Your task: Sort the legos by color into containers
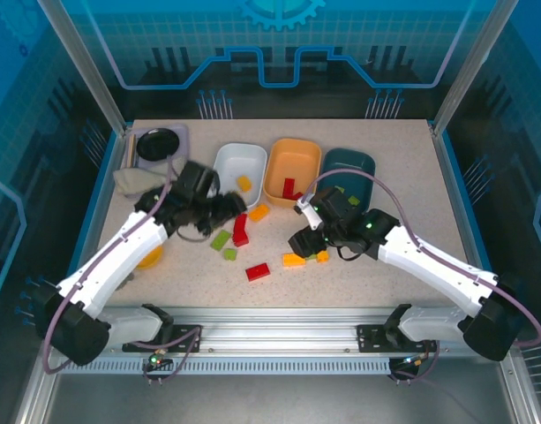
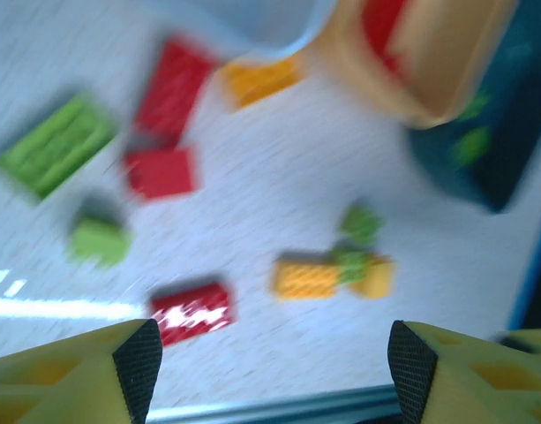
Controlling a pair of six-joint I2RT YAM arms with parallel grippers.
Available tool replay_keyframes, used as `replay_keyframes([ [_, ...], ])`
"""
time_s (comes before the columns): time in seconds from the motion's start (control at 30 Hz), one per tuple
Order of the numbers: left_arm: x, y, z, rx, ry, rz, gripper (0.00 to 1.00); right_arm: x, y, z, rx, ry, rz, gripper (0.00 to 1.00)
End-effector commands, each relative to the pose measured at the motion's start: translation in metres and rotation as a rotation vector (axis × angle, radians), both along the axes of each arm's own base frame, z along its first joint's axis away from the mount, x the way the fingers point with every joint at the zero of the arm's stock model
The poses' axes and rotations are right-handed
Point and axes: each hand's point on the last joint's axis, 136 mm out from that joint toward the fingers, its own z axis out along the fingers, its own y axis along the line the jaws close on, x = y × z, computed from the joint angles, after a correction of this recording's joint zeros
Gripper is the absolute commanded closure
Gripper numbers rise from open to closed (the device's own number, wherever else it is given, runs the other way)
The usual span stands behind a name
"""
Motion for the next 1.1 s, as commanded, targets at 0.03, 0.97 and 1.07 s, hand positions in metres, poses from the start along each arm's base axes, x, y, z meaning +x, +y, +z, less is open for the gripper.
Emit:
replay_keyframes([
  [0.03,-0.05,0.02,-0.043,0.002,0.143,0.095,0.28,-0.02,0.028,-0.001,0.038,0.001,0.076,0.27],
  [0.97,-0.105,0.081,-0.023,0.036,0.047,0.307,0.25,-0.021,0.125,-0.148,-0.484,0.1,0.599,0.16],
  [1.07,-0.104,0.081,-0.023,0.035,0.046,0.305,0.25,-0.022,0.124,-0.154,-0.499,0.119,0.592,0.18],
])
